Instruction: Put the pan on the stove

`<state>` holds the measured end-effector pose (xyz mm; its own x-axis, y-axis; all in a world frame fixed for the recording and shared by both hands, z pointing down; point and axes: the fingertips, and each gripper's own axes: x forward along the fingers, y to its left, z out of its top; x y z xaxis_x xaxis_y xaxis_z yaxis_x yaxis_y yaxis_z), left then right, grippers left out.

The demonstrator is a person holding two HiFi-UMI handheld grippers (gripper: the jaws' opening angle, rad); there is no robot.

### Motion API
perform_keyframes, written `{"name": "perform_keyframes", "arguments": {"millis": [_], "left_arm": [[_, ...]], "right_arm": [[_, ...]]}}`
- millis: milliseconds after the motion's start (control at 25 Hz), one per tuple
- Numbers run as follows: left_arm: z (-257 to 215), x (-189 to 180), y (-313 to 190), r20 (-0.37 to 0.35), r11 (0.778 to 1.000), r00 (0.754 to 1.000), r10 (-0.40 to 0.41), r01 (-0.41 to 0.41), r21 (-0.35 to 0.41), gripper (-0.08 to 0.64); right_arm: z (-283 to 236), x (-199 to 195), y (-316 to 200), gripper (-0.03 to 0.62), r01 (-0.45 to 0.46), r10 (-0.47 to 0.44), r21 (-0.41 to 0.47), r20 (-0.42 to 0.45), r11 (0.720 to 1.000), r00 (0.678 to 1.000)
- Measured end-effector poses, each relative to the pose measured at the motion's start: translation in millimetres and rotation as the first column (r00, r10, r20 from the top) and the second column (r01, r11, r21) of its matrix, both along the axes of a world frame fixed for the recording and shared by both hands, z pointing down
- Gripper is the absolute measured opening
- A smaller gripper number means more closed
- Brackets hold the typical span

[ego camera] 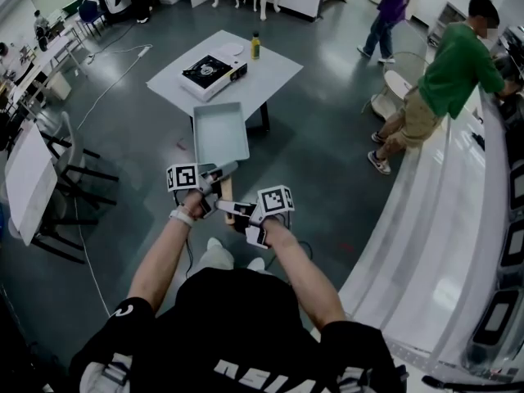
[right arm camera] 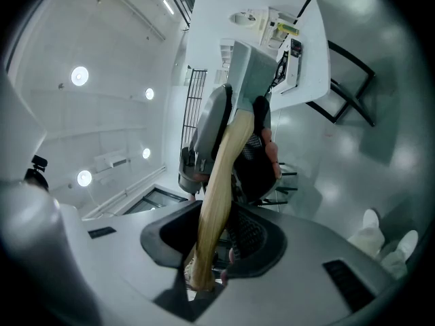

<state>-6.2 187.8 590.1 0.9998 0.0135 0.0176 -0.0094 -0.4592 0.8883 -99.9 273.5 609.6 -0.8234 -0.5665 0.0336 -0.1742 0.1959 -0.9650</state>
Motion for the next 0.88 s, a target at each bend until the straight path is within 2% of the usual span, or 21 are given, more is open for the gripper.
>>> {"name": "perform_keyframes", "arguments": {"millis": [240, 440, 600, 680, 880], "left_arm": [[4, 15, 14, 0.005, 0.999, 0.999, 0.034, -0.034, -0.013, 0.179], [15, 21, 9, 0.053, 0.999, 0.998, 0.036, -0.037, 0.018, 0.179], [14, 34, 10, 0.011, 0.998, 0.998, 0.065, -0.065, -0.018, 0.179], [15, 38, 5, 0.005, 0.997, 0.997, 0.072, -0.072, -0.009, 0.179], [24, 47, -14, 0.046, 0.997, 0.996, 0.07, -0.071, 0.011, 0.179]], "right_arm": [[3, 11, 8, 0.097, -0.03, 0.03, 0.003, 0.027, 1.0, 0.999], [9, 20, 8, 0.097, -0.047, 0.047, -0.021, 0.01, 0.999, 0.999], [13, 29, 2, 0.097, -0.053, 0.053, -0.012, 0.001, 0.999, 0.999], [16, 33, -2, 0.097, -0.06, 0.059, -0.022, -0.005, 0.998, 0.998], [18, 45, -18, 0.097, -0.076, 0.076, -0.033, -0.006, 0.997, 0.997]]}}
